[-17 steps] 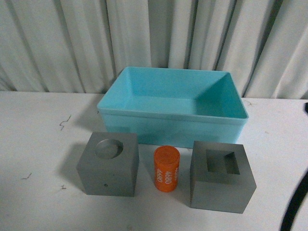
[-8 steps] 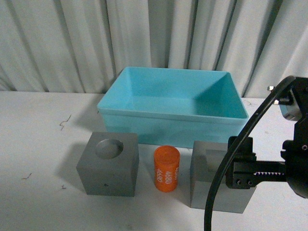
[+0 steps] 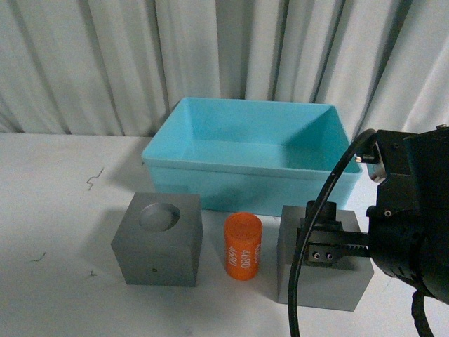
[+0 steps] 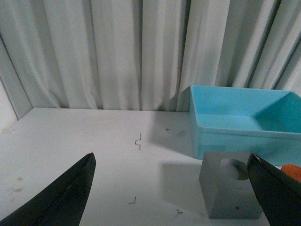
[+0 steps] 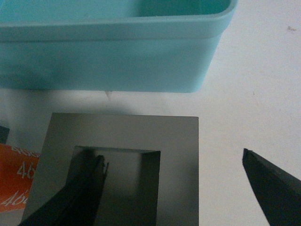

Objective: Place gray and orange parts in blue box

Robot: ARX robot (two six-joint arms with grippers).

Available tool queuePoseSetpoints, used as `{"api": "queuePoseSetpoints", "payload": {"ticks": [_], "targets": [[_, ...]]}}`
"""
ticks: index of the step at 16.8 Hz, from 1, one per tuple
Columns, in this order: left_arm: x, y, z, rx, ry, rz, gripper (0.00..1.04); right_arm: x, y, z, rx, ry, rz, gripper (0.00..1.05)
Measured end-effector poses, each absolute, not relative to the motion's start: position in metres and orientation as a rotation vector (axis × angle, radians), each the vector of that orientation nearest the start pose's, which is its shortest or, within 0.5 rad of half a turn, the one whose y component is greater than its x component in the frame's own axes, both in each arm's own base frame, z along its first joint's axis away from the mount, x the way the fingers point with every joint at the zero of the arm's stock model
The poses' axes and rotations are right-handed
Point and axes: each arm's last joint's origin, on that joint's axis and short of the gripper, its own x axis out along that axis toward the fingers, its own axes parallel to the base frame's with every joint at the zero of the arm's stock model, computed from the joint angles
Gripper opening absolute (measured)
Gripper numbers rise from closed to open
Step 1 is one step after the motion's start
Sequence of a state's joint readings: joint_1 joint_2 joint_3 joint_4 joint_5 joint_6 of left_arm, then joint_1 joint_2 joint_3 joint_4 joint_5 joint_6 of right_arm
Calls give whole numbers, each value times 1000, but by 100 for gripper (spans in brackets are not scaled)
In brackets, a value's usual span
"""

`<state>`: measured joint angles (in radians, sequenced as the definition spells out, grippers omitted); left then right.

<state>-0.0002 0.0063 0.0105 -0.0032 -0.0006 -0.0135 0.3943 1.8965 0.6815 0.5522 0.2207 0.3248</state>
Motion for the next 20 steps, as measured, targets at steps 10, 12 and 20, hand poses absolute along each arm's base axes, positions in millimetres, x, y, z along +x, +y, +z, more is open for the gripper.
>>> {"api": "queuePoseSetpoints", "payload": {"ticks": [10,12,20], "targets": [[97,0,166,-14,-1,0,98,279,107,95,148,668,42,19],[97,0,166,-14,-1,0,98,275,97,121,157,619,44,19],[97,0,166,-14,-1,0,98,371,67,246,191,111,21,18]]}}
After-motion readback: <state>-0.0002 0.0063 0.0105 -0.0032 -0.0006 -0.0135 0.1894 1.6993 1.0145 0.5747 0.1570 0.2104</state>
